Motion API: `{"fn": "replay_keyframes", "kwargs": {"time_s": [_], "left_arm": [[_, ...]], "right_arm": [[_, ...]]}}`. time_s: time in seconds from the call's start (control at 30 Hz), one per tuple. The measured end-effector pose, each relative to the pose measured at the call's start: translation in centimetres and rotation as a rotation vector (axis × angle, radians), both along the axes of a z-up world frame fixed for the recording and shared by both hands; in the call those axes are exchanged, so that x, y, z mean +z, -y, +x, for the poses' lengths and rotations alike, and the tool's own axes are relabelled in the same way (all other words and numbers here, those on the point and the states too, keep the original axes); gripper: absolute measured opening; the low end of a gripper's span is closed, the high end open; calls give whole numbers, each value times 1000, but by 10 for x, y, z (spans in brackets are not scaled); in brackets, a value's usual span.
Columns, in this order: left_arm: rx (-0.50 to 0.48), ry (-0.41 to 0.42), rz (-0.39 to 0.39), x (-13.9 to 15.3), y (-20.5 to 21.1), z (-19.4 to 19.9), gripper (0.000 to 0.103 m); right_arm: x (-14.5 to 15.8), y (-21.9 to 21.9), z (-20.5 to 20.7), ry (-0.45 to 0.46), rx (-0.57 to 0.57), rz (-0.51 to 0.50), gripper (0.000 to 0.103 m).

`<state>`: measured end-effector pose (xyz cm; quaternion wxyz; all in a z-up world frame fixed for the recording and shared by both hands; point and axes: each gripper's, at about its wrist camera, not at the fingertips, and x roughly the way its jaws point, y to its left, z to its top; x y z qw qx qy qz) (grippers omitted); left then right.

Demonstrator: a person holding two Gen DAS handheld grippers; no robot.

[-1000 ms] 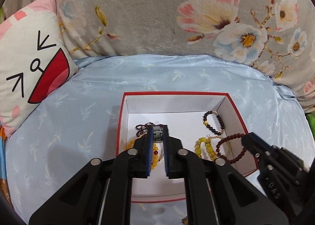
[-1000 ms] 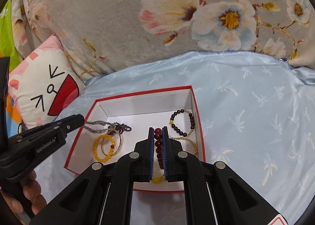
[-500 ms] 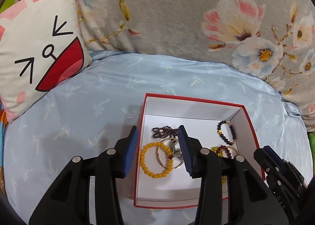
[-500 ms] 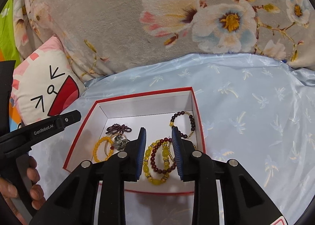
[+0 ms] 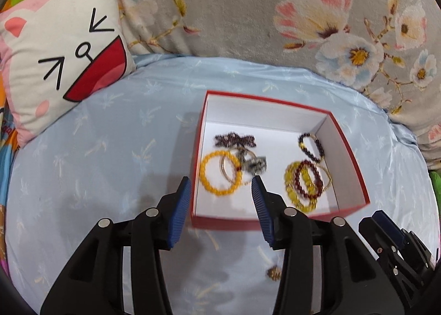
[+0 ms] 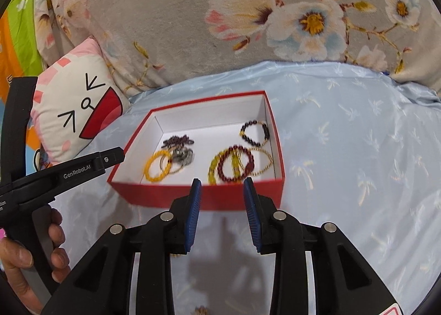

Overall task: Organize jewelry
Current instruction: 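Withdraw both tools and reach the right tool to a gold brooch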

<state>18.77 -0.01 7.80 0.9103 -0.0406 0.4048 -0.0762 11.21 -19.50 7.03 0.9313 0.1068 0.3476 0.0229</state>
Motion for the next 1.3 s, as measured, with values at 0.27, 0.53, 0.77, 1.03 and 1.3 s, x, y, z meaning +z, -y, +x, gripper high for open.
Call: {"fn": "replay_keyframes", "kwargs": {"time_s": [0.27,0.53,0.77,1.03,1.3], "left_arm": [[-12,-39,16,-24,3,-33,43],[-15,-76,43,-47,0,-66,43],[-13,-97,47,-57,-6,-85,43],[-19,-113,47,-64,-10,-98,43],[-30,-123,45,-68,-7,-100,43]], "right_arm": [[-24,-5,-36,-64,10,-10,32],[-49,-19,-74,-126,48,-33,32],[-61,-36,-88,-161,87,-26,32],[-69,-41,-86,-176,80,-38,32],[-73,-40,-82,-178,64,-46,17]]}}
